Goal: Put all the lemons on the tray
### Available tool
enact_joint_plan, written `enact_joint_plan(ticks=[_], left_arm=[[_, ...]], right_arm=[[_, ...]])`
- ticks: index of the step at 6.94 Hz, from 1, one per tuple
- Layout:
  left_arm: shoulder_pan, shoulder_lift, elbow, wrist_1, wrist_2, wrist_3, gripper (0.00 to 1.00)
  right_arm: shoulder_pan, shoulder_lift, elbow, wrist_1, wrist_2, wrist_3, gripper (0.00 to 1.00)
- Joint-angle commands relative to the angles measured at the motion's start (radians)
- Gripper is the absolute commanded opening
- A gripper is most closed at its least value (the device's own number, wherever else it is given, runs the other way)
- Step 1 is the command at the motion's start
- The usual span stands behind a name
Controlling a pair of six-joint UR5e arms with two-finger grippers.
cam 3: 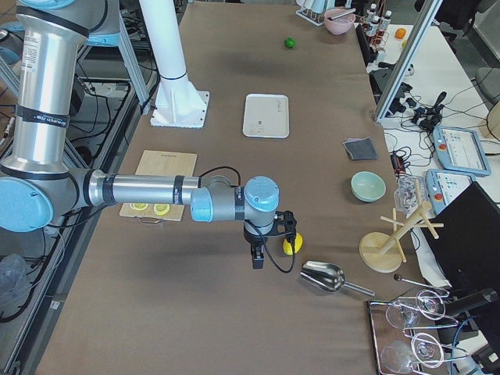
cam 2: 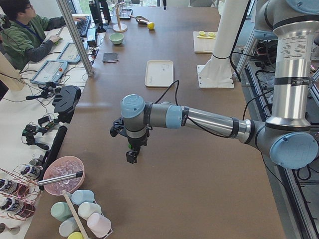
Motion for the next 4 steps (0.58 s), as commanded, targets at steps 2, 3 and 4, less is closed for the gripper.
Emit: enact_joint_plan(ticks=[2, 3, 4], left_arm=[[0.001, 0.003, -0.001, -0.092, 0.002, 0.000, 0.99], [0.001, 0.000, 0.001, -0.156, 0.007, -0.011, 0.99], [0.001, 0.003, 0.005, -0.217, 0.001, -0.011, 0.99]], right_arm=[[0.000, 0.000, -0.001, 0.002, -0.002, -0.002, 1.00], [0.000, -0.002, -0.004, 0.050, -0.002, -0.002, 1.00], [0.000, -0.002, -0.015, 0.165, -0.014, 0.000, 1.00]])
